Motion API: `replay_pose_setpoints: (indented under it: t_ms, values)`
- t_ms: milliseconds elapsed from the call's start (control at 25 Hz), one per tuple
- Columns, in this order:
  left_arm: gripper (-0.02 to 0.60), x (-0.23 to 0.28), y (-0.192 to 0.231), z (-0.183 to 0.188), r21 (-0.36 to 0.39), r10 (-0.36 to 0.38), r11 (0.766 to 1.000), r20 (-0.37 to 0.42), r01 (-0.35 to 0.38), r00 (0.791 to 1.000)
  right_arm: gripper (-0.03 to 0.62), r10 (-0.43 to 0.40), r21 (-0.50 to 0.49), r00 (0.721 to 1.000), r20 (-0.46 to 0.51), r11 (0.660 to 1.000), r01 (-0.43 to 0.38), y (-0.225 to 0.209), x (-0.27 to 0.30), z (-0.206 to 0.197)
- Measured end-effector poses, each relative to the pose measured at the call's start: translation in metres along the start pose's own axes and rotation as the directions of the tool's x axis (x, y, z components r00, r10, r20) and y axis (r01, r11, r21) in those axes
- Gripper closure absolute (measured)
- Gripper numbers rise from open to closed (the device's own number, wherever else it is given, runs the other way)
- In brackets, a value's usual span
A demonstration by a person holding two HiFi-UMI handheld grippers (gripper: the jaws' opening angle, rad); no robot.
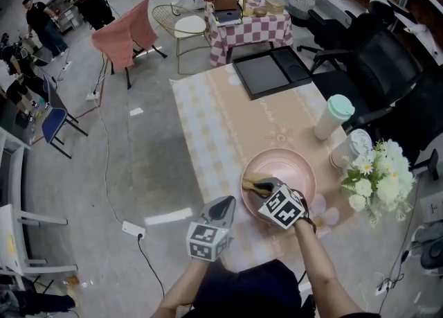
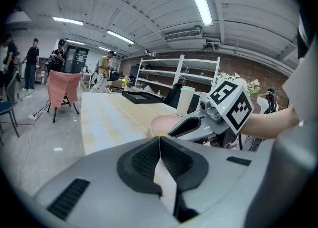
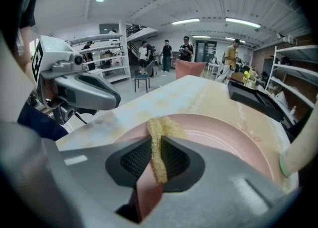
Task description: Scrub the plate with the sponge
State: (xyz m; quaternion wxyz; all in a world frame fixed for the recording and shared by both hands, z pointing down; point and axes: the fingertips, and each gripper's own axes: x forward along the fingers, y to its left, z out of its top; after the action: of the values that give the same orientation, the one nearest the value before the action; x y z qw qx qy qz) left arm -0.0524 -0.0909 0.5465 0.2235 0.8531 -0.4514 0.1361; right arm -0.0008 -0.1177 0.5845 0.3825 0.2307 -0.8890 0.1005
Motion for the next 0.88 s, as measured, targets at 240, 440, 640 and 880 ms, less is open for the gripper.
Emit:
replay_pose_setpoints:
  t_ms: [240, 440, 640, 880]
  values:
    - [0.569, 0.003, -0.002, 0.001, -0.002, 0.000, 1.000, 0.004, 0.000, 1.000, 0.536, 0.027, 0.035, 0.999, 0.020, 0.999, -0.028, 0.006, -0.002, 0.000]
    - [0.569, 0.003, -0.004, 0.002, 0.000, -0.007, 1.000, -0.003, 0.007, 1.000, 0.536, 0.044, 0.076, 0.999, 0.008, 0.996, -0.045, 0.009, -0.006, -0.003]
    - [0.569, 0.005, -0.006, 0.002, 0.008, -0.009, 1.000, 0.002, 0.009, 1.000, 0.536, 0.068, 0.116, 0.997, 0.021, 0.991, -0.070, 0.012, -0.007, -0.004]
    - [0.569, 0.003, -0.007, 0.002, 0.011, -0.006, 1.000, 0.004, 0.006, 1.000, 0.536, 0.092, 0.147, 0.995, 0.036, 0.984, -0.096, 0.018, -0.010, -0.004]
